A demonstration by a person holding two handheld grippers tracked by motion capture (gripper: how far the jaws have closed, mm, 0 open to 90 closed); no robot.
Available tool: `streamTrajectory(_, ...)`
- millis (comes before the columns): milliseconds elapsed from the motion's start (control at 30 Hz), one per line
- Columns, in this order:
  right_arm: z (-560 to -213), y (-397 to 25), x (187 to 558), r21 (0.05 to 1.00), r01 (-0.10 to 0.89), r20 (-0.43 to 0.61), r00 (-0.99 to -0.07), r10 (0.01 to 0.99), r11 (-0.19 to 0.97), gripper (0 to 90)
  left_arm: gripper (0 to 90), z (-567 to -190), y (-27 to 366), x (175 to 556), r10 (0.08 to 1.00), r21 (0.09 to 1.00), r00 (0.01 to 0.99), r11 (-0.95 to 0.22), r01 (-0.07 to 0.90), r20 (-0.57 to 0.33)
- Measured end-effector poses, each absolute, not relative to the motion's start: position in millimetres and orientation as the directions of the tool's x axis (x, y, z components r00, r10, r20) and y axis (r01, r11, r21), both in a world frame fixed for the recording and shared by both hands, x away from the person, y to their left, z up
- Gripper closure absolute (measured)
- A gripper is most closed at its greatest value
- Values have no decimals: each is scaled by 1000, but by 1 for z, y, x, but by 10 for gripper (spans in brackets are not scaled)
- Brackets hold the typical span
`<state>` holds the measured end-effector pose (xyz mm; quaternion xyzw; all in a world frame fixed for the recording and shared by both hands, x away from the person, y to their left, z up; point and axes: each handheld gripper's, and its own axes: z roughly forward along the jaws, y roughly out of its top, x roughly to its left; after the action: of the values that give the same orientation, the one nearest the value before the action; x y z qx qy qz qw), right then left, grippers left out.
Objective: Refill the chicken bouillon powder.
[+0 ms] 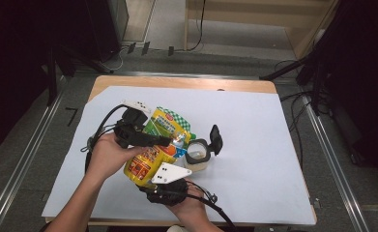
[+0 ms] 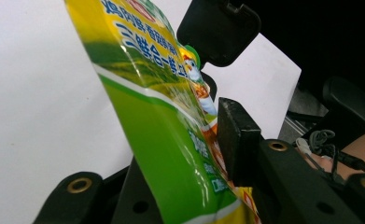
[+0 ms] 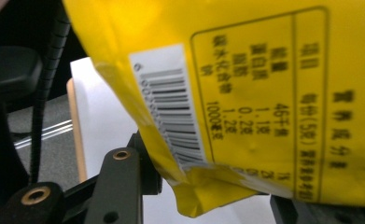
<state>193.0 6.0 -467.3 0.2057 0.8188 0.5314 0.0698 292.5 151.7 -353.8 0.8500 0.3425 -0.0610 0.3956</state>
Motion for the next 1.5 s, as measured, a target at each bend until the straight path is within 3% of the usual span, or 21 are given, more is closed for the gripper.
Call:
streamTrajectory(200, -463, 8, 189, 898, 273, 127, -912, 389, 345, 583, 705, -357, 148, 297, 544, 602, 727, -434, 671, -419)
streamTrajectory(600, -462, 8, 189, 889, 314, 181, -910, 374, 334, 588, 692, -361, 140, 301, 545, 588, 725, -445, 675, -421)
streamTrajectory(1133, -464, 9, 188, 890, 284, 139, -914, 381, 356, 554, 684, -363, 138, 303, 543, 577, 717, -443, 687, -437)
streamTrajectory(1500, -465, 10, 188, 884, 297, 149, -911, 384, 361, 610, 686, -367, 134, 309, 541, 541, 690, -437, 719, -481)
